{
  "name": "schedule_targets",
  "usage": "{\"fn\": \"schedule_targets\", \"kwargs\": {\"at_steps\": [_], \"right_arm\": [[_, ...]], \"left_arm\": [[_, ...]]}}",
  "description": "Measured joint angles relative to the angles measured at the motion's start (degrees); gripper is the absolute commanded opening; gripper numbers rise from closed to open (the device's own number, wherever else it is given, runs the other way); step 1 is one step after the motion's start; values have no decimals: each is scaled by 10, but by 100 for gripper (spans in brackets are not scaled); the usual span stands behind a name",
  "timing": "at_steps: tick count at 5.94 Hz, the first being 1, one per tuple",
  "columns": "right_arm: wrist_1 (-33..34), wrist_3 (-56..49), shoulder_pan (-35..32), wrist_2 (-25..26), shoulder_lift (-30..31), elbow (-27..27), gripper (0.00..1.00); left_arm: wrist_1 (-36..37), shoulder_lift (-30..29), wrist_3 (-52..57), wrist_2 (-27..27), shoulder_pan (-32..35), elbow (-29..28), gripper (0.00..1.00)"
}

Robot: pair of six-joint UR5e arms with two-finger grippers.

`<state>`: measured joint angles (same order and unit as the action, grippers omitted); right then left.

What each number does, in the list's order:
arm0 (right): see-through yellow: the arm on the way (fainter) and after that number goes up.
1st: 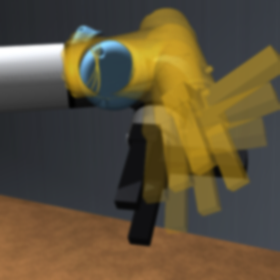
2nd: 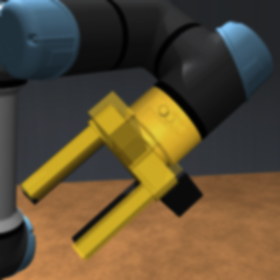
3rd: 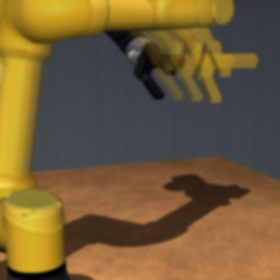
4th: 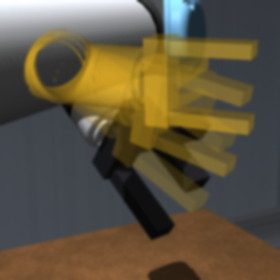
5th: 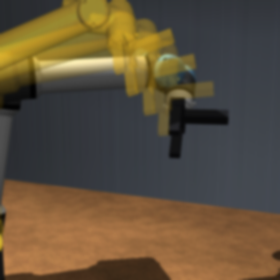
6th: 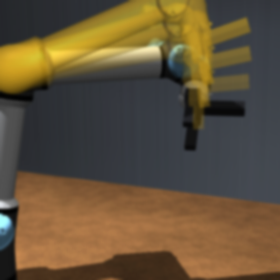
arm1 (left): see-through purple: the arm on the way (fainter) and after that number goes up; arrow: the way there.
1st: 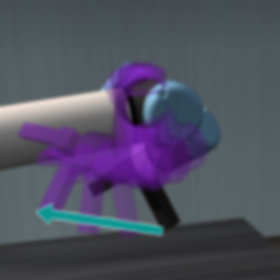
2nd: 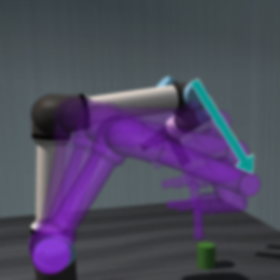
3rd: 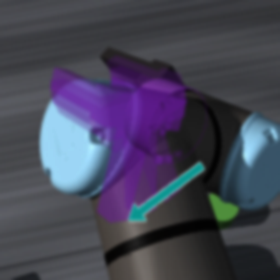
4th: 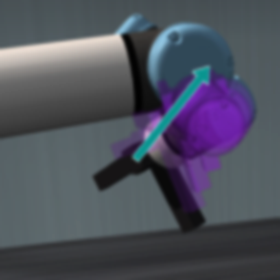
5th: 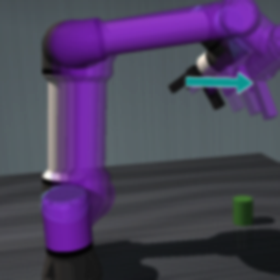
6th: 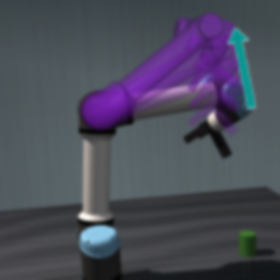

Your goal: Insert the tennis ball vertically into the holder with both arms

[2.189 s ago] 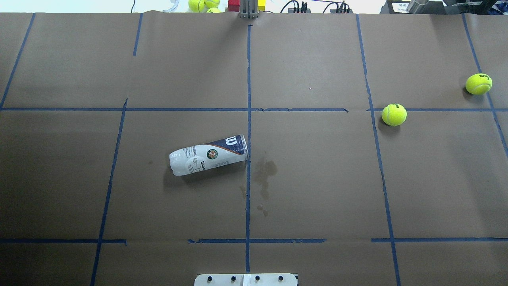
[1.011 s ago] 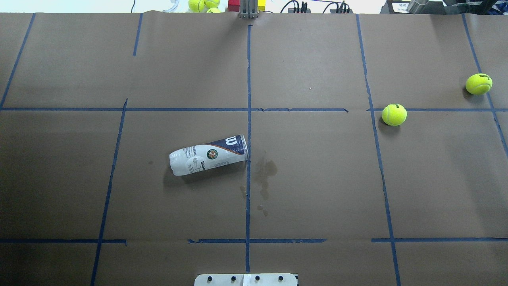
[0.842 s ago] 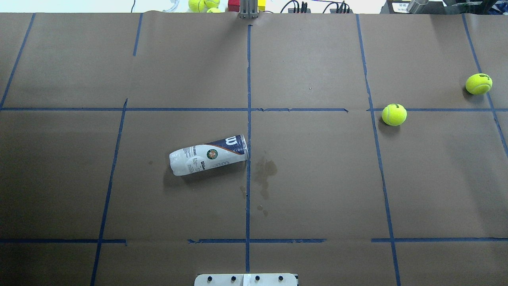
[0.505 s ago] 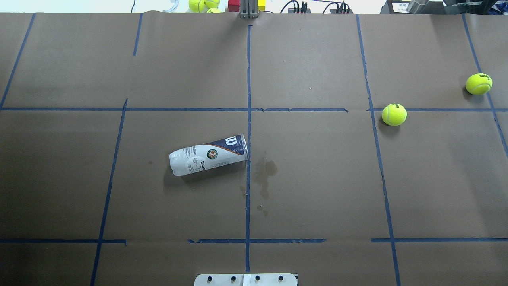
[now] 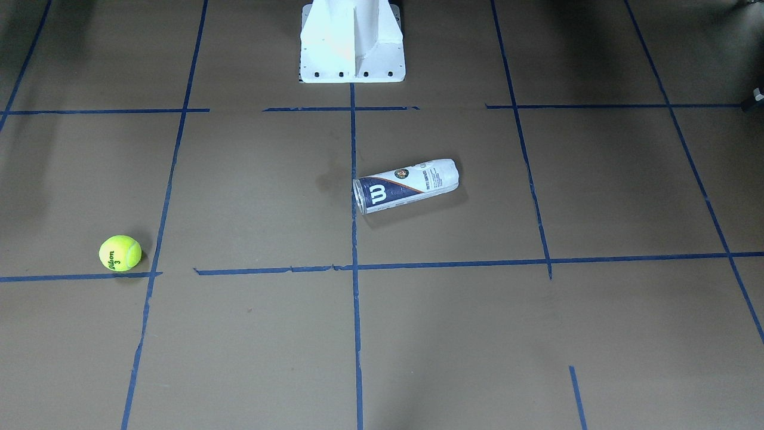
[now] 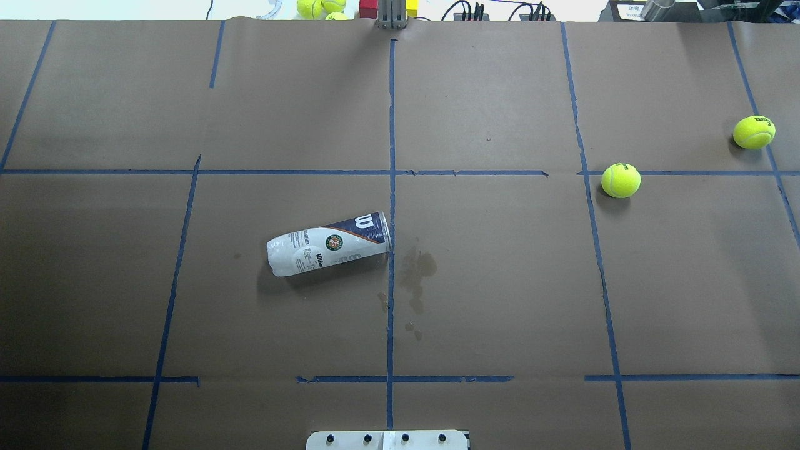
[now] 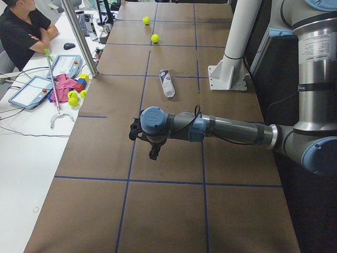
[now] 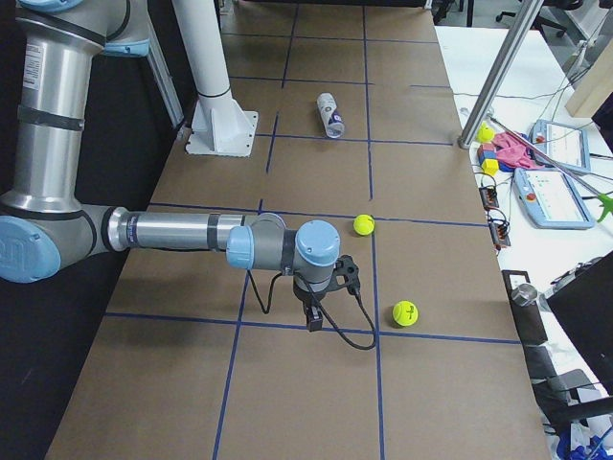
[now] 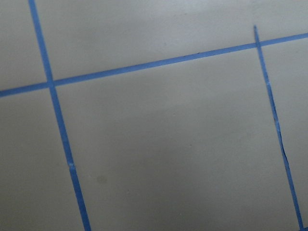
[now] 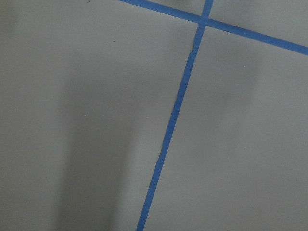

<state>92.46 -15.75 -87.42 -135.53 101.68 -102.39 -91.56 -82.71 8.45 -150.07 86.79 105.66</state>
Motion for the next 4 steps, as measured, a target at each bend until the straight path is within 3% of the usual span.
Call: {"fn": "schedule_targets", "kwargs": {"at_steps": [2,4], "right_arm": [[-36,3,0,-35,3,5,100],[-95,0,0,-53,19,7,100]], "left_arm": [[-114,-30,-1,1,-81,1,100],[-170,-109,-9,17,-167,1,100]]}}
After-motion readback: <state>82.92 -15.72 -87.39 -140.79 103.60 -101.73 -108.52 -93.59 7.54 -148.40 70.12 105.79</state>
